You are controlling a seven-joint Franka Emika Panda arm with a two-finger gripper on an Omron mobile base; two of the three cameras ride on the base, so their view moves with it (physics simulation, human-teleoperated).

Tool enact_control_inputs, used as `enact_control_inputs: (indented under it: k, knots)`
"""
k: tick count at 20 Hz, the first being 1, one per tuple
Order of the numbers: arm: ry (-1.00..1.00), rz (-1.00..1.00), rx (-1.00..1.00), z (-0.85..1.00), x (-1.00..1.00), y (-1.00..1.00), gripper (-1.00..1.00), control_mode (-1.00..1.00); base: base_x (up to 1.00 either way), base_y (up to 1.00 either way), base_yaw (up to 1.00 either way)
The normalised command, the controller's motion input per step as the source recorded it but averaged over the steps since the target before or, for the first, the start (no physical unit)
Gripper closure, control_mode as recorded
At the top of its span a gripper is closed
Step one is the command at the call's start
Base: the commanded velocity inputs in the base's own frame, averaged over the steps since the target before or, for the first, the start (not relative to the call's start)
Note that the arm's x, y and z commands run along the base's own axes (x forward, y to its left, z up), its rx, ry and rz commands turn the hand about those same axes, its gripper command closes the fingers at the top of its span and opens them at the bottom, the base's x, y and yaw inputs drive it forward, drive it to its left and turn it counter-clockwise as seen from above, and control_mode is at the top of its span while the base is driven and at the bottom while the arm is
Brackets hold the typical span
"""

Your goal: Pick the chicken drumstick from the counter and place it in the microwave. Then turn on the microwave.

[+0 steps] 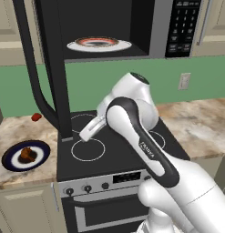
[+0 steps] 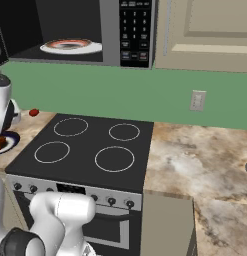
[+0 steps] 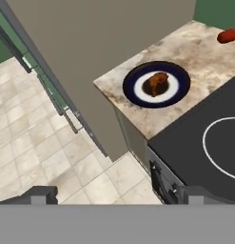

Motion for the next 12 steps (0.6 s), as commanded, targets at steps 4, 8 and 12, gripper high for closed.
enact_control_inputs:
  k: [4,8,12]
  knots:
    - [-0.04,0.00,0.00,-0.34,0.28,0.35,-1.00,-1.00,0.00,0.00,0.00]
    - [-0.01,0.00,0.00,-0.33,0.24,0.41,-1.00,-1.00,0.00,0.00,0.00]
    - [-0.02,0.00,-0.03,-0.25,0.17,0.44,-1.00,-1.00,0.00,0.00,0.00]
